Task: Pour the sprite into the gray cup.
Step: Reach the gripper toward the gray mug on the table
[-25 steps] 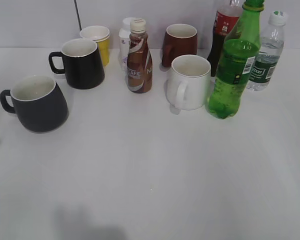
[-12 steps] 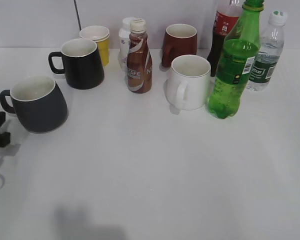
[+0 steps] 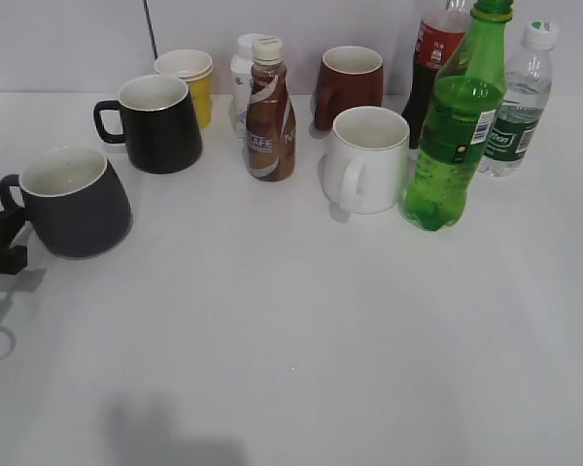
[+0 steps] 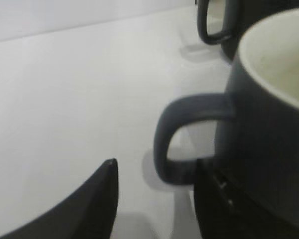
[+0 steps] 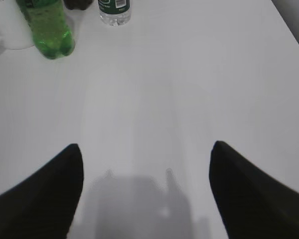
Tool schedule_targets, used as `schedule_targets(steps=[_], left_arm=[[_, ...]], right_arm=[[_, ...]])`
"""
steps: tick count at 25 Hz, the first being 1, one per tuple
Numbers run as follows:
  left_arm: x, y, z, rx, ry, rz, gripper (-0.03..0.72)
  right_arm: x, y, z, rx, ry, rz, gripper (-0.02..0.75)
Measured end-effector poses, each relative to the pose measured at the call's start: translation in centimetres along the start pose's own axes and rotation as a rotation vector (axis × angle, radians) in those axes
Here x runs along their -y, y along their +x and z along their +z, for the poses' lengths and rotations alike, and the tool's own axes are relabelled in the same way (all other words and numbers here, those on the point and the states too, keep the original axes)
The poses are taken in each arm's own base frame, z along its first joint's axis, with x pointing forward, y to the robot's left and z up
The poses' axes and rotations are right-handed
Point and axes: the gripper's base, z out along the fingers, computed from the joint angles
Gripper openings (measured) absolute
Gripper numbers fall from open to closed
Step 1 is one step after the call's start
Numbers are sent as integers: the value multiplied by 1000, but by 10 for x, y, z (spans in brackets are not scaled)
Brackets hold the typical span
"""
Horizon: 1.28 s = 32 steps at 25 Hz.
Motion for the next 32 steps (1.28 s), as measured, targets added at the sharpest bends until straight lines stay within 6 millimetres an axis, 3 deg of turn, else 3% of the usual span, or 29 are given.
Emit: schedule_targets(steps=[14, 17, 21, 28, 32], left_arm=[[-1, -9, 34, 42, 30, 27, 316], [-1, -11, 39, 49, 34, 32, 231], [-1, -12, 40, 49, 37, 36, 58], [-3, -21, 35, 50, 29, 45, 57], [-4, -35, 28, 86, 20, 52, 57]], right_arm=[[0, 0, 0, 0, 0, 0, 587], [0, 0, 0, 0, 0, 1, 587], [-1, 0, 0, 0, -6, 5, 587], [-13, 0, -1, 1, -145, -41, 587], [-19, -19, 1, 89, -205, -114, 587]])
